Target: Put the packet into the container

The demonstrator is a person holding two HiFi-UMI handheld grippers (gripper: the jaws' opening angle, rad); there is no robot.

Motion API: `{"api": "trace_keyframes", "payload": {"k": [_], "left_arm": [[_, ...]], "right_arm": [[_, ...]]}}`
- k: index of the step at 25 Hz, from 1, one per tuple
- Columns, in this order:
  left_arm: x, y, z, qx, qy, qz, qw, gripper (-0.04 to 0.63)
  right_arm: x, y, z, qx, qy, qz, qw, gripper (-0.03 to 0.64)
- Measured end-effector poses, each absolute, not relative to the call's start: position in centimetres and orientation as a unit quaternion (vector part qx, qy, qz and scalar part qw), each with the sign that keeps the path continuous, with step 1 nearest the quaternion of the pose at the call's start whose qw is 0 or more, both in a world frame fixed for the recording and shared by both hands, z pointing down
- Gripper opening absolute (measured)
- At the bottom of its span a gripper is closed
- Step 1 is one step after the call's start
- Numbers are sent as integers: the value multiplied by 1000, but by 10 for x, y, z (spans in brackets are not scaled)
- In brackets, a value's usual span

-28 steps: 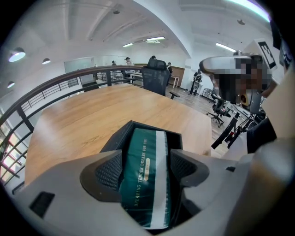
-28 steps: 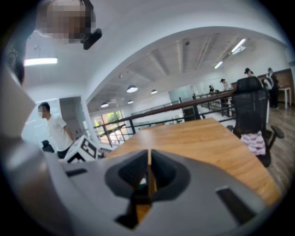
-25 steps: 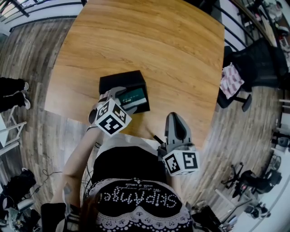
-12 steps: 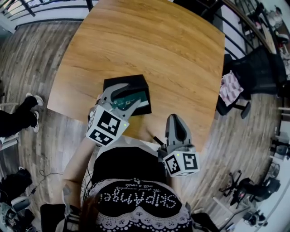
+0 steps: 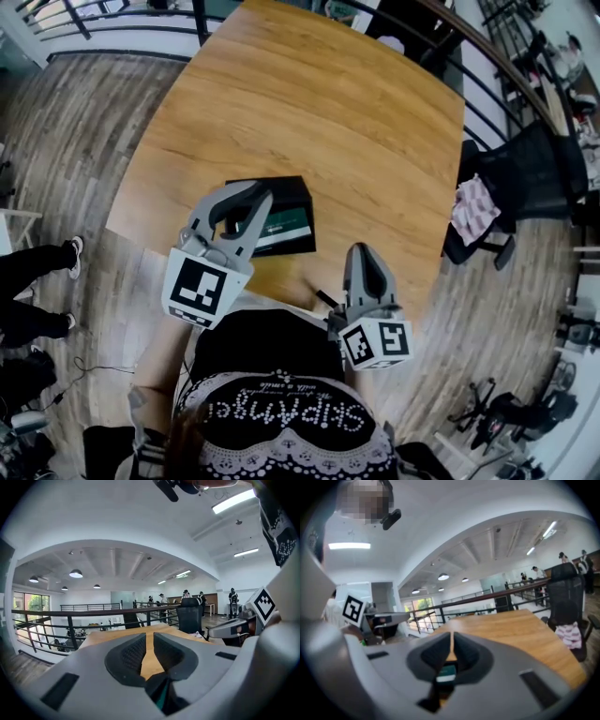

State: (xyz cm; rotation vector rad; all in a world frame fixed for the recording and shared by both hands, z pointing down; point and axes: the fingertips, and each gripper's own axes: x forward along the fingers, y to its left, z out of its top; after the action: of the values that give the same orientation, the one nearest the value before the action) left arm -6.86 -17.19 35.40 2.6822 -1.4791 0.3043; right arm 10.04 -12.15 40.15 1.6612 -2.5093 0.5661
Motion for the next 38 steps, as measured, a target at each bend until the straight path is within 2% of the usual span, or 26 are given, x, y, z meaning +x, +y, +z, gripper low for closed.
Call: {"api": "trace_keyframes", "payload": {"k": [14,38], "left_arm": [[-125,-144,307,816,-577,21,32,34],[-158,-88,348,802,-595,9,46,31]], "right_arm": [[107,-128,379,546,-822,161,24,41],[83,-107,375,532,-834,145,25,40]]}}
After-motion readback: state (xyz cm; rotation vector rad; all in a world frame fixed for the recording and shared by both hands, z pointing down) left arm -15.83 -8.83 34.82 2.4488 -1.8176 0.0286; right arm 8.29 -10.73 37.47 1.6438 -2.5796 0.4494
